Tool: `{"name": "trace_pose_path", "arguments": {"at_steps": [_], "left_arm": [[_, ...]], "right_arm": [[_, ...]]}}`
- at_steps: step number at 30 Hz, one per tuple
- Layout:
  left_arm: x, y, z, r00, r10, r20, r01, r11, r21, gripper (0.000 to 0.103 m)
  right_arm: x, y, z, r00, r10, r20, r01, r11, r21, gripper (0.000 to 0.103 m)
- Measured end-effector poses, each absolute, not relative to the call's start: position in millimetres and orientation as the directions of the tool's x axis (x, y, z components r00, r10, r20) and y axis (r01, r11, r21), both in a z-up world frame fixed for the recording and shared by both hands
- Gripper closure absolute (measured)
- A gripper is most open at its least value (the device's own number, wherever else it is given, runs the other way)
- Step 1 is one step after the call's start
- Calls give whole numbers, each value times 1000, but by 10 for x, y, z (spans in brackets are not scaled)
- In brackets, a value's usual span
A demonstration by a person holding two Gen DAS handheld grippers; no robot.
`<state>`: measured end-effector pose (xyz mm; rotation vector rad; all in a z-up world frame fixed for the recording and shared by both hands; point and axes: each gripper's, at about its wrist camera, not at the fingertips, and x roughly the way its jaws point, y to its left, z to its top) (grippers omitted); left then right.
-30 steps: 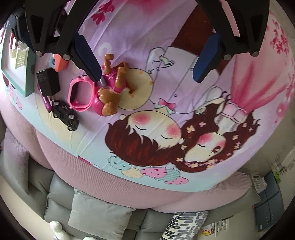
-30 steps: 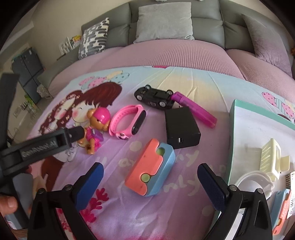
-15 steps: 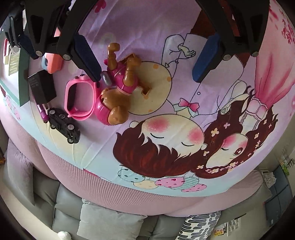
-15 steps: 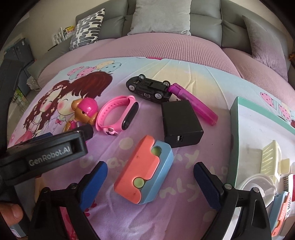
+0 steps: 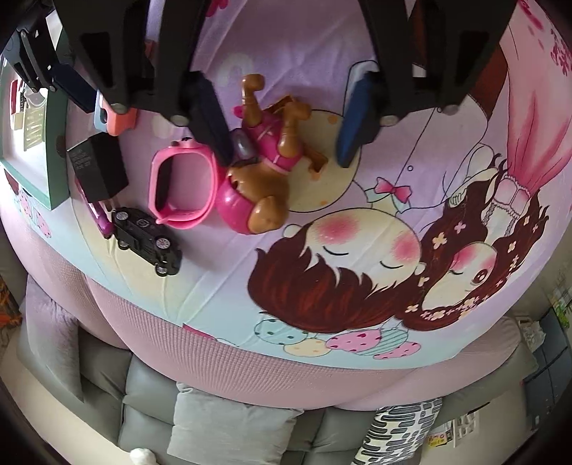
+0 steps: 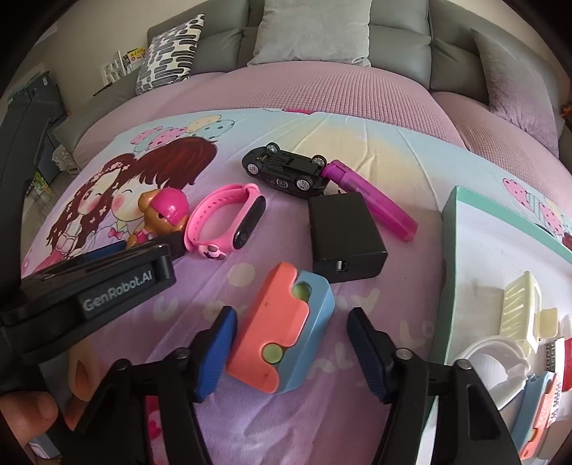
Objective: Organize rigid objects
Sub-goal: 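Grasp the pink-capped puppy figure with the left tool while the right tool grasps the second orange-blue block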
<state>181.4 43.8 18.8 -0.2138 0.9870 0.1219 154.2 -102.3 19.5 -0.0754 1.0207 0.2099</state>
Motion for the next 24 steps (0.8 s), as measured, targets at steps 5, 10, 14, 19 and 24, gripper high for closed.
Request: {"name": "trace_pose_path", "arguments": {"at_steps": [5,10,14,19,24], "left_arm": [[1808,392,197,537,2,-844,-164,981,-103,51],[1782,321,222,499,37,-866,-145,989,-42,51],[1731,305,233,476,30,-879,-136,990,-40,51],[1726,289,212,461,29,-887,-138,990,-39,51],[1743,278,197,457,37,-889,-142,989,-32,52]], "right_arm": [[1513,-1047,216,489,134,-862,-225,974,24,51],[1496,-1067,206,478,132,-868,-228,974,23,55],[1485,-1063,177,476,122,-871,-228,973,11,55],[1481,-1025,143,483,97,-870,-233,972,-20,55],[1483,-1003,132,489,87,-868,-234,972,-34,55]]}}
